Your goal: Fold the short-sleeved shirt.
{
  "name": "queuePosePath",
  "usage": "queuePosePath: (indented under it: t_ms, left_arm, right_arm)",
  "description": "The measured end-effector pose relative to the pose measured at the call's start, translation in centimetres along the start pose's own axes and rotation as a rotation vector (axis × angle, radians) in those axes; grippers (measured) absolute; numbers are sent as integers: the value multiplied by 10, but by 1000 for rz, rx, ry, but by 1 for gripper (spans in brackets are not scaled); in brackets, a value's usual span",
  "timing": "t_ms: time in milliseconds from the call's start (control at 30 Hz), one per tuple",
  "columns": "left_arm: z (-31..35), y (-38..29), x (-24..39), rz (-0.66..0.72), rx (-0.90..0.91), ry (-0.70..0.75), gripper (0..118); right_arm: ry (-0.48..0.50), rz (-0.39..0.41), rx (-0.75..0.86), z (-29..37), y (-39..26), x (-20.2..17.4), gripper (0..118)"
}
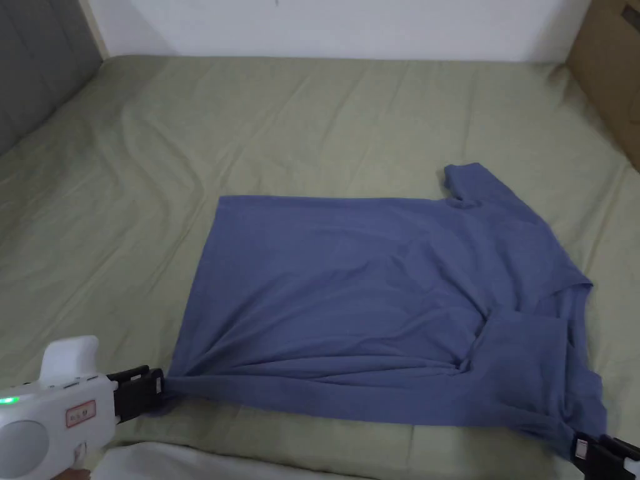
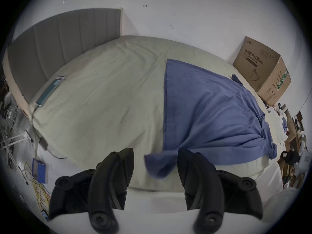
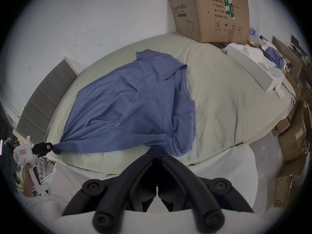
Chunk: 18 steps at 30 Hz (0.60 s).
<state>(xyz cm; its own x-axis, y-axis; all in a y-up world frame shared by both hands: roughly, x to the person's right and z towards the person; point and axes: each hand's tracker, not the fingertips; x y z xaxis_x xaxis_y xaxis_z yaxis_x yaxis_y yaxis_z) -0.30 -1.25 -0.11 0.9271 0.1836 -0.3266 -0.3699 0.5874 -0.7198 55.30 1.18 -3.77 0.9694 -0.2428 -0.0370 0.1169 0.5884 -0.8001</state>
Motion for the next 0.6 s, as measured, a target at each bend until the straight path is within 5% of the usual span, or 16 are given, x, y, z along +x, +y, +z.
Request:
queuePosePath:
  t_ms: [67, 100, 133, 300, 367, 400, 433, 467, 600]
  left_arm:
    - [-11, 3, 7, -33, -65, -15, 53]
    - [-16, 2, 11, -57, -86, -25, 37]
    - [-19, -1, 13, -66, -91, -30, 2]
    - [-4, -10, 35, -73, -90, -51, 2]
    - [-2, -7, 36, -62, -87, -47, 2]
    - [2, -6, 35, -57, -82, -44, 2]
    - [5, -6, 34, -50, -76, -39, 2]
    - [8, -3, 36, -41, -70, -33, 2]
    - [15, 0, 31, -8, -65, -36, 2]
  right_arm:
    - [-5, -13, -16, -1, 0, 0, 0]
    - [1, -17, -16, -1, -2, 1, 0]
    - [2, -22, -18, -2, -2, 2, 0]
    - [-11, -37, -26, -6, 2, 3, 6]
    - [-70, -16, -46, -15, 5, 1, 67]
    - [-87, 4, -62, -20, 8, 0, 84]
    - [-87, 13, -78, -26, 10, 0, 84]
    - [-83, 14, -84, -31, 13, -1, 109]
    - [-105, 111, -72, -47, 26, -8, 103]
